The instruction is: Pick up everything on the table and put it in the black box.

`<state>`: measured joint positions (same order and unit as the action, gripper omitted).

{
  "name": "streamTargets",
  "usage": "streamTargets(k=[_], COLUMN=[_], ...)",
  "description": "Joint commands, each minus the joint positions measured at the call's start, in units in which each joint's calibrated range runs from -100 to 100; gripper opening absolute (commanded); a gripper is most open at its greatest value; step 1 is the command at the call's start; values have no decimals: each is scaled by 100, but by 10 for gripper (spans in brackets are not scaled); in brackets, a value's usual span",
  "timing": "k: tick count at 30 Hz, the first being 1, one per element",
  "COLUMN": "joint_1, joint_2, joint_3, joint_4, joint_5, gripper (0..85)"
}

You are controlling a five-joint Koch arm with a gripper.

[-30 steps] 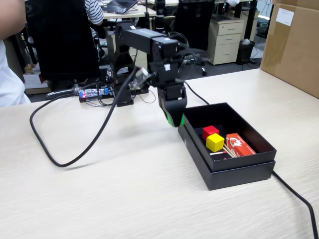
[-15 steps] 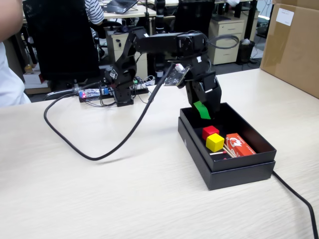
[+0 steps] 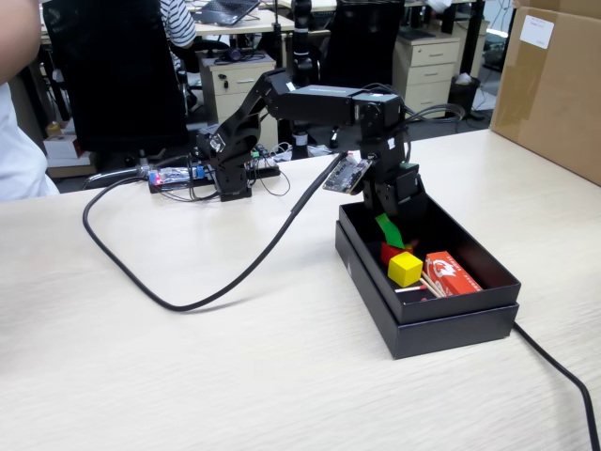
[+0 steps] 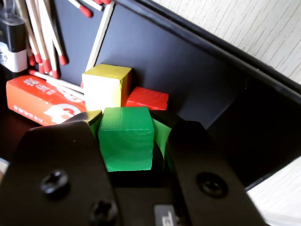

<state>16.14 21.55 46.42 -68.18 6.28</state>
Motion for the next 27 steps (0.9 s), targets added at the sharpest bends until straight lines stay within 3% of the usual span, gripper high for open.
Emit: streamTargets(k=[1, 4, 9, 14, 20, 27], joint_1=[29, 34, -10, -313, -977, -1783], joint_2=[-142, -360, -2161, -4249, -6728, -9516], joint_3=[444, 381, 327, -72, -2448, -6228], joint_4=[31, 31, 40, 83, 818, 2615], joint_5=[24, 24, -34, -327, -542, -772], gripper=[257, 398, 416, 420, 468, 472])
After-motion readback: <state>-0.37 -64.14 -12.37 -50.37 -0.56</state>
